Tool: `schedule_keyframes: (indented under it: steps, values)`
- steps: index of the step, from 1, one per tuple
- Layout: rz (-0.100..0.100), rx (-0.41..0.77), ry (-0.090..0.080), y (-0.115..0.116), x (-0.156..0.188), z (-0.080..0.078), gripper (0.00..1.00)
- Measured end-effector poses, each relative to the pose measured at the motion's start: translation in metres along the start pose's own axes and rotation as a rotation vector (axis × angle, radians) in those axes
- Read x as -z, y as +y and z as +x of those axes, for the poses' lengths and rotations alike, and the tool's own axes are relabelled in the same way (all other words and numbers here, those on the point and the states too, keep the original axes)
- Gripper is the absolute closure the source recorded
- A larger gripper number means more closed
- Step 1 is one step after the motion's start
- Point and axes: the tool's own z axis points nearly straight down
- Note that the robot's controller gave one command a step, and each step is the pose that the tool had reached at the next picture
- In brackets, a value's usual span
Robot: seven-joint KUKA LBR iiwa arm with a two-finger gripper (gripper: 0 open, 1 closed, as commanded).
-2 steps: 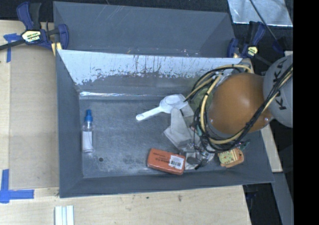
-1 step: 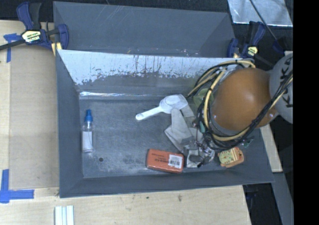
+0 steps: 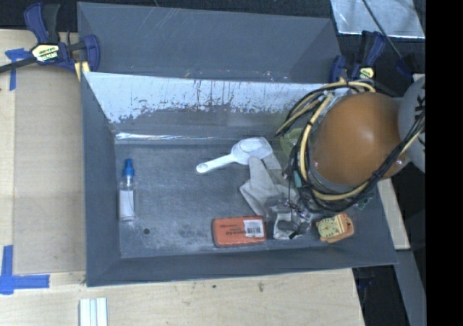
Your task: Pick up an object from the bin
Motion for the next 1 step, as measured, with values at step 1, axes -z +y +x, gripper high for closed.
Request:
schedule_keyframes:
  steps: [1]
  values:
    - [-0.001, 0.0, 0.001, 0.0, 0.0101, 0.0001, 1.0]
